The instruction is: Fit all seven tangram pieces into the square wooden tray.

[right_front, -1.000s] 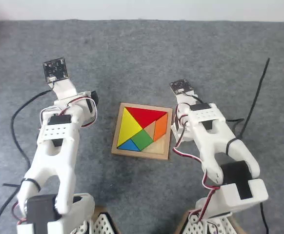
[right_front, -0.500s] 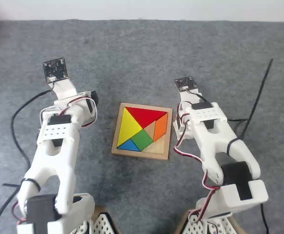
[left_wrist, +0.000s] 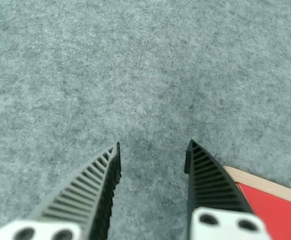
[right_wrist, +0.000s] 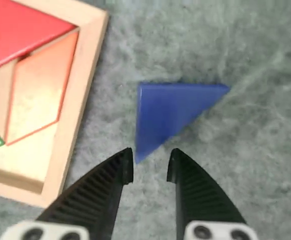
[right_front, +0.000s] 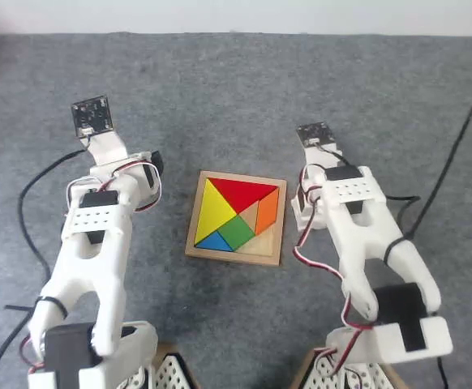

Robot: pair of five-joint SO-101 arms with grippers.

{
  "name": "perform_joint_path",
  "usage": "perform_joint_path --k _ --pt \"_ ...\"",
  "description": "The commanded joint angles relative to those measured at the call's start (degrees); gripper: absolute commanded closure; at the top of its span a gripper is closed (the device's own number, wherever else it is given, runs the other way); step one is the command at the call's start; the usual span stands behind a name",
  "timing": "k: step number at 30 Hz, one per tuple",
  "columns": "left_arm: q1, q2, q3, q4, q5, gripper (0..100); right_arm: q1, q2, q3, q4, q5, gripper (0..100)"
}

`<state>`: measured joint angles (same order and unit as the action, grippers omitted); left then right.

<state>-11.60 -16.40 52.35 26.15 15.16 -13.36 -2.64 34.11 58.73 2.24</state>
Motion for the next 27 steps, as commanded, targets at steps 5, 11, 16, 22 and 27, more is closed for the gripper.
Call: perform_joint_path --k 5,11,16,22,27 --pt "2.2 -1.9 -0.1 -1.3 -0.8 79 1.1 -3.8 -4.8 -1.4 -8.9 70.7" --pt "2.9 -1.9 0.0 -1.2 -4.2 79 0.0 7.3 -11.1 -8.9 -33.0 64.6" --pt "3.1 -1.9 0.0 -1.3 -4.3 79 -2.1 16.7 -18.1 -8.9 -41.4 65.3" --pt "3.2 -1.9 -0.1 -1.3 -4.3 79 -2.8 20.6 -20.0 -8.9 -41.8 65.6" --pt "3.2 -1.9 0.0 -1.3 -4.3 79 -2.3 21.1 -19.8 -8.9 -41.9 65.7"
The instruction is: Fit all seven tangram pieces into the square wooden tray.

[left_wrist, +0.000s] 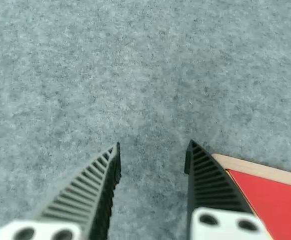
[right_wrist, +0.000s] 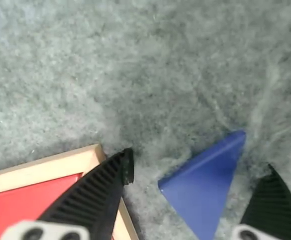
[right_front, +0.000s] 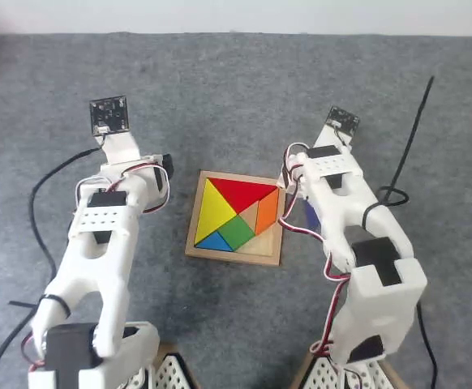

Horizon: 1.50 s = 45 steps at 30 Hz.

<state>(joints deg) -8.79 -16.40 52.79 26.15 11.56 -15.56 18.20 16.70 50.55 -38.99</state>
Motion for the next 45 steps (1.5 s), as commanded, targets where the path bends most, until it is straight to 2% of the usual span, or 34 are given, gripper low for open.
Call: perform_joint_path --k 1,7,19,25,36,41,45 --pt "0.4 -1.9 -0.5 -1.3 -0.7 79 -0.1 0.2 -2.3 -0.7 -0.7 66.4" --pt "0.4 -1.9 -0.5 -1.3 -0.7 79 -0.1 0.3 -2.2 1.1 -0.6 79.3" --pt "0.4 -1.9 -0.5 -1.3 -0.7 79 -0.1 0.3 -2.2 5.1 -0.2 79.4" --pt "0.4 -1.9 -0.5 -1.3 -0.7 79 -0.7 0.3 -2.3 9.7 6.4 78.7" --pt "0.3 -1.9 -0.4 -1.3 -0.7 79 -0.1 0.4 -2.1 11.6 6.7 76.2" --pt "0.3 -1.9 -0.4 -1.3 -0.7 79 -0.2 0.4 -2.2 11.5 11.5 85.7" --pt "0.3 -1.9 -0.5 -1.3 -0.7 79 -0.1 0.4 -2.2 11.5 12.7 90.7"
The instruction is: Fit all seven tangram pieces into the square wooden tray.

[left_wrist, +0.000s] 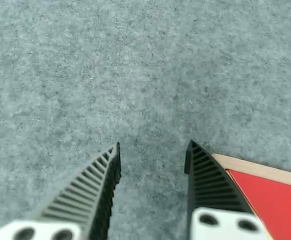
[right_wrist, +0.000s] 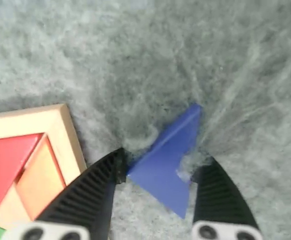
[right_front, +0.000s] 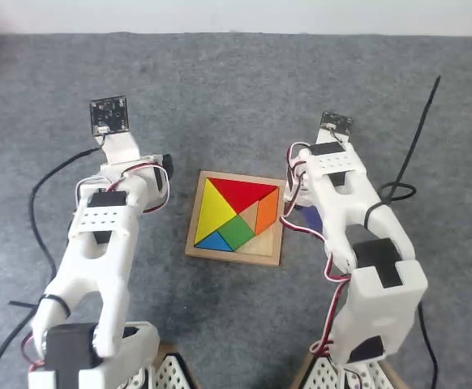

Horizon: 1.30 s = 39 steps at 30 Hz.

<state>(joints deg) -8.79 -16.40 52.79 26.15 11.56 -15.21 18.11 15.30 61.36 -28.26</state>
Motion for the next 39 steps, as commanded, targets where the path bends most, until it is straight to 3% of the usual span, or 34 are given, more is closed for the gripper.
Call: perform_joint_path --k 1,7,18,22,26,28,32,39 --pt "0.3 -1.9 -0.5 -1.3 -0.7 79 -0.5 0.5 -0.8 0.7 1.9 90.9" --pt "0.3 -1.9 -0.5 -1.3 -0.8 79 -0.5 0.4 -0.8 1.3 2.7 91.3" --pt "0.4 -1.9 -0.5 -1.3 -0.8 79 -0.1 -7.3 -2.0 9.9 17.1 91.3" --pt "0.4 -1.9 -0.5 -1.3 -0.8 79 -0.5 -13.1 -2.1 13.0 25.9 91.3" --pt "0.4 -1.9 -0.5 -1.3 -0.8 79 -0.7 -19.1 -2.1 14.5 43.2 91.3" --pt "0.4 -1.9 -0.5 -1.3 -0.8 79 -1.6 -21.1 -2.0 14.9 47.9 91.3" --pt "0.4 -1.9 -0.7 -1.3 -0.8 79 -1.8 -22.0 -1.8 15.1 47.7 91.1" --pt "0.4 -1.9 -0.6 -1.3 -0.8 79 0.3 -18.4 2.3 12.4 34.5 89.7"
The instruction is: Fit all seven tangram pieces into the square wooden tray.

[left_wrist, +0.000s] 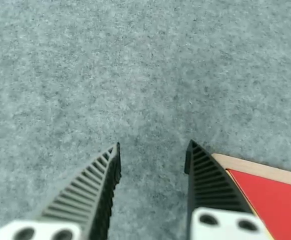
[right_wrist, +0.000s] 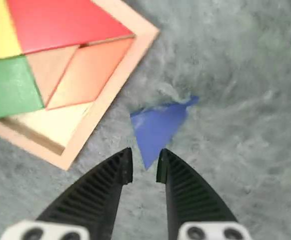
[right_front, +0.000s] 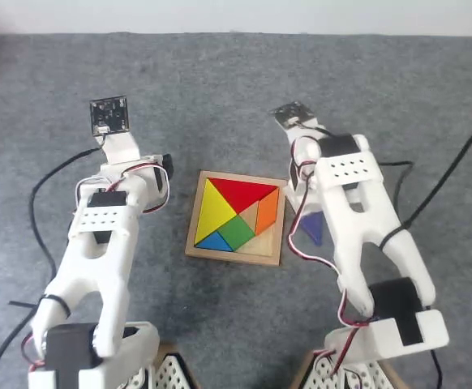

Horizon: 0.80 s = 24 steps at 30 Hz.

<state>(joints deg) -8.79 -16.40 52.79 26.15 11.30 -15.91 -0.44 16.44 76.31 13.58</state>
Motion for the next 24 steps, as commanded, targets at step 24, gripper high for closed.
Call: perform_joint_path --k 24 --pt "0.4 -1.9 -0.6 -1.3 -0.5 79 -4.4 0.8 12.7 -18.3 -23.2 71.7"
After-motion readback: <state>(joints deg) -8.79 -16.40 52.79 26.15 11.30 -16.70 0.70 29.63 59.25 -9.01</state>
